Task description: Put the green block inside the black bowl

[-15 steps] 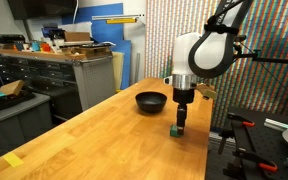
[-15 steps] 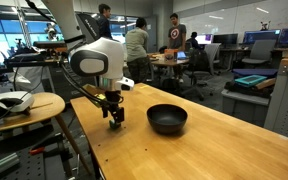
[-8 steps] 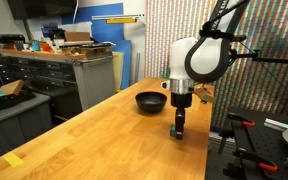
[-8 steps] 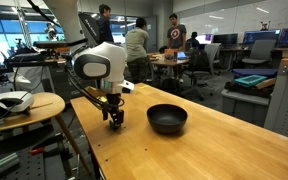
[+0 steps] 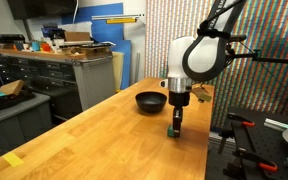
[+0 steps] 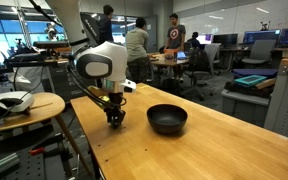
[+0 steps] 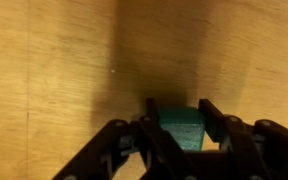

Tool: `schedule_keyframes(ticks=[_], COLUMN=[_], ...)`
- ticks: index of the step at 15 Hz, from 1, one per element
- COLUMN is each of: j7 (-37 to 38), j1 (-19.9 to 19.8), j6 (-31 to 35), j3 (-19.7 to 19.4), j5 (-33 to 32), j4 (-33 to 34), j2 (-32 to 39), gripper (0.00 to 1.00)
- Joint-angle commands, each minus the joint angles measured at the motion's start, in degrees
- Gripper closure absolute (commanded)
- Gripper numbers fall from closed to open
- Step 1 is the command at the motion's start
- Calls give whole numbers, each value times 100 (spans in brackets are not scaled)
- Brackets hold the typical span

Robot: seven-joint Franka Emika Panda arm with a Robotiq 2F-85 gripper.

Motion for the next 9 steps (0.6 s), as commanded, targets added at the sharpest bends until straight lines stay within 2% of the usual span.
schedule_keyframes(ticks=[1, 9], j7=[-6, 11], j1=[-151, -209], j6=[-3, -159], j3=[126, 160], j5=[-45, 39], j4=[82, -2], j2=[8, -481], gripper=[78, 78])
